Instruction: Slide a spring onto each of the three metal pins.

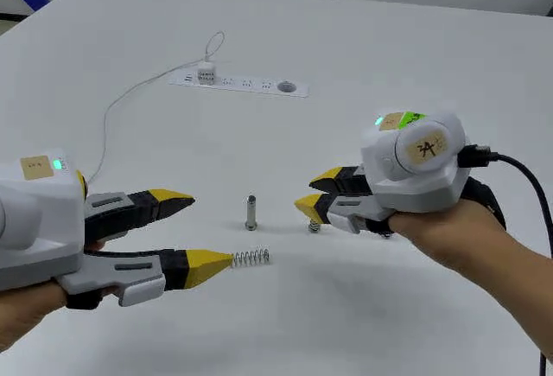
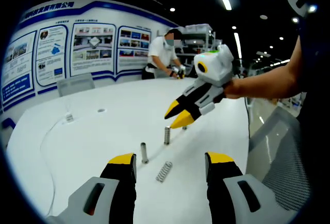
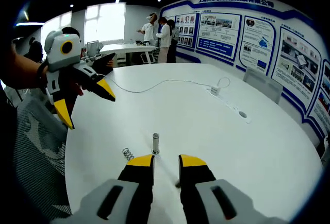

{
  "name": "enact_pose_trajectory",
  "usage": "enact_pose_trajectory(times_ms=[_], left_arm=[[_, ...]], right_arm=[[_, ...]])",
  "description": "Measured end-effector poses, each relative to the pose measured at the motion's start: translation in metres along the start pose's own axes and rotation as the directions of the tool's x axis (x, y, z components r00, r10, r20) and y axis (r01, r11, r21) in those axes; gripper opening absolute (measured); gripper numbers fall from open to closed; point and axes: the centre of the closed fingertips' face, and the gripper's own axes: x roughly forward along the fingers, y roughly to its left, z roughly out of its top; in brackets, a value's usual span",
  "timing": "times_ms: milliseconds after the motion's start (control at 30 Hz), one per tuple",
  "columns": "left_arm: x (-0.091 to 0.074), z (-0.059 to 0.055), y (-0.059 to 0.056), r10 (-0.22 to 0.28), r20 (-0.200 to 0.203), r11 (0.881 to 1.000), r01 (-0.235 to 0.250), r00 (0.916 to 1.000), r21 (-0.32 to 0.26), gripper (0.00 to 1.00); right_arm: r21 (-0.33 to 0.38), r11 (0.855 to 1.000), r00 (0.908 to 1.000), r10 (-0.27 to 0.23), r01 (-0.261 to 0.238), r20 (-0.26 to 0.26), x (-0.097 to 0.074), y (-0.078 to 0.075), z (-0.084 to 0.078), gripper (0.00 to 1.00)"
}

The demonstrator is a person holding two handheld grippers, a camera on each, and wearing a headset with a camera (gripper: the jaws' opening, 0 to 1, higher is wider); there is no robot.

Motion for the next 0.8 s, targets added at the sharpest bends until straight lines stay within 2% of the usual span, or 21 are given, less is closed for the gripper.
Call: enact_pose_trajectory(times_ms=[100, 167, 300, 400, 667, 800], left_arm=[[-0.001, -0.001, 0.0, 0.001, -0.003, 1.0, -0.001, 1.0, 0.0, 0.55], [-0.001, -0.001, 0.0, 0.002, -0.004, 1.0, -0.002, 1.0, 0.001, 0.55], [-0.003, -0.002, 0.0, 0.006, -0.007, 1.0, -0.006, 1.0, 0.0, 0.55], [-0.004, -0.004, 0.001, 0.008, -0.011, 1.0, -0.008, 0.9999, -0.003, 0.55], [-0.004, -0.007, 0.001, 0.01, -0.019, 1.0, -0.01, 0.9998, -0.005, 0.55], [-0.005, -0.008, 0.001, 0.012, -0.02, 1.0, -0.012, 0.9997, -0.006, 0.55]], right_arm=[[-0.012, 0.998, 0.9973, 0.068, -0.068, -0.026, 0.01, 0.016, -0.001, 0.19], [-0.03, 0.995, 0.9948, 0.092, -0.093, -0.043, 0.017, 0.023, -0.004, 0.19], [-0.049, 0.987, 0.9857, 0.148, -0.152, -0.081, 0.029, 0.038, -0.01, 0.19], [-0.074, 0.977, 0.975, 0.19, -0.199, -0.115, 0.038, 0.05, -0.015, 0.19], [-0.139, 0.951, 0.9529, 0.25, -0.275, -0.172, 0.057, 0.066, -0.018, 0.17], [-0.168, 0.936, 0.9383, 0.271, -0.309, -0.215, 0.065, 0.074, -0.025, 0.17]])
